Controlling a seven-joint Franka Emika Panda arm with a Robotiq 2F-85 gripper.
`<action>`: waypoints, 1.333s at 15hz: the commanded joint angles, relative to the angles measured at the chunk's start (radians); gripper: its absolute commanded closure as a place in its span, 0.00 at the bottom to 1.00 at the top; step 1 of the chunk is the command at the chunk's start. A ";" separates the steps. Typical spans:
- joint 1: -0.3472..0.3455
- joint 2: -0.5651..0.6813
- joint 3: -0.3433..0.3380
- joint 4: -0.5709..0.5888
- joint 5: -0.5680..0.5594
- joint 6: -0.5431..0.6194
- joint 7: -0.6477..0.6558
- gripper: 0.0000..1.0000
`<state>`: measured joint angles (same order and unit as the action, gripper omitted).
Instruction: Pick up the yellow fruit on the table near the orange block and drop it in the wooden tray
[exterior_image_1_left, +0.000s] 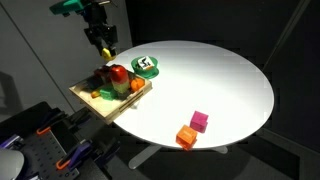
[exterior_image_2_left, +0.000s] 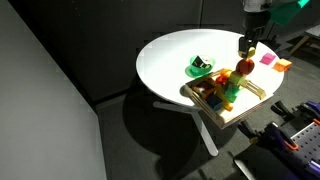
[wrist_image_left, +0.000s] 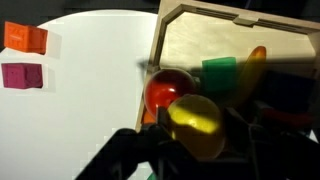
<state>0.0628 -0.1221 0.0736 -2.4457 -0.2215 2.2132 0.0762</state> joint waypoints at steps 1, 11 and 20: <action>0.020 -0.072 0.008 -0.066 0.044 0.039 -0.073 0.66; 0.045 -0.030 0.026 -0.127 0.119 0.175 -0.073 0.66; 0.044 0.086 0.025 -0.122 0.135 0.262 -0.075 0.66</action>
<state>0.1084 -0.0697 0.0960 -2.5707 -0.1034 2.4446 -0.0033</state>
